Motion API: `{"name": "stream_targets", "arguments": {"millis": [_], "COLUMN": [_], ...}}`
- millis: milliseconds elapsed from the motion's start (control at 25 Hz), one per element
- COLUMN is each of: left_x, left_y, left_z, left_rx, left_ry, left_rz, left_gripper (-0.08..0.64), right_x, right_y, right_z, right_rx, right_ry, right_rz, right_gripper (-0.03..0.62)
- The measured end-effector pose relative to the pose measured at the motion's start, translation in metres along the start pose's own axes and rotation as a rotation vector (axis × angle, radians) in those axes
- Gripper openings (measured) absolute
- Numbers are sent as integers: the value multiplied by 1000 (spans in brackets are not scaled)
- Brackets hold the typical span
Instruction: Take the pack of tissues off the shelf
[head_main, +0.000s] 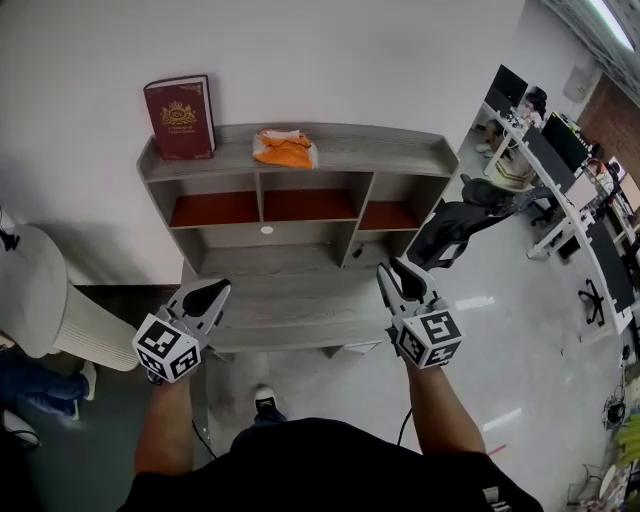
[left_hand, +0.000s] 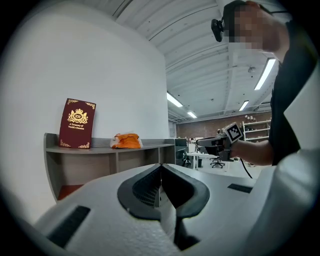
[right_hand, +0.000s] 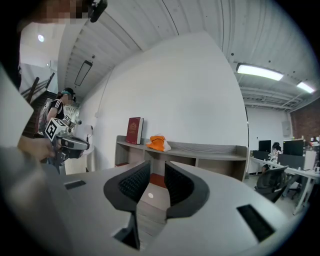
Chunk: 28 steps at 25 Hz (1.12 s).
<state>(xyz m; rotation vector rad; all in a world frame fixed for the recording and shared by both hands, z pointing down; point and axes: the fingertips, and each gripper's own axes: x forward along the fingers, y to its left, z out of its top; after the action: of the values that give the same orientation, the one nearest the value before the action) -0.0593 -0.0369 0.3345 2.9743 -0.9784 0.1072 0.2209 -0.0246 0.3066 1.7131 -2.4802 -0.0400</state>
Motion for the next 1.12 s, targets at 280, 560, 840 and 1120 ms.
{"name": "stream_targets", "arguments": {"millis": [280, 560, 840, 1120], "left_x": [7, 1, -7, -2], "left_y": [6, 7, 53, 121], "left_z": [-4, -6, -29, -17], "left_rx": [-14, -13, -56, -24], "left_ry": [5, 9, 17, 20], "left_rz": [-3, 4, 16, -34], "left_gripper": [18, 18, 20, 20], "right_x": [12, 15, 55, 114], "right_y": [-4, 0, 15, 35], "right_z": [-11, -9, -7, 22], "right_rx": [1, 2, -30, -52], "right_ry": [25, 26, 72, 58], "right_rz": [9, 24, 15, -29], "right_gripper": [95, 95, 95, 95]}}
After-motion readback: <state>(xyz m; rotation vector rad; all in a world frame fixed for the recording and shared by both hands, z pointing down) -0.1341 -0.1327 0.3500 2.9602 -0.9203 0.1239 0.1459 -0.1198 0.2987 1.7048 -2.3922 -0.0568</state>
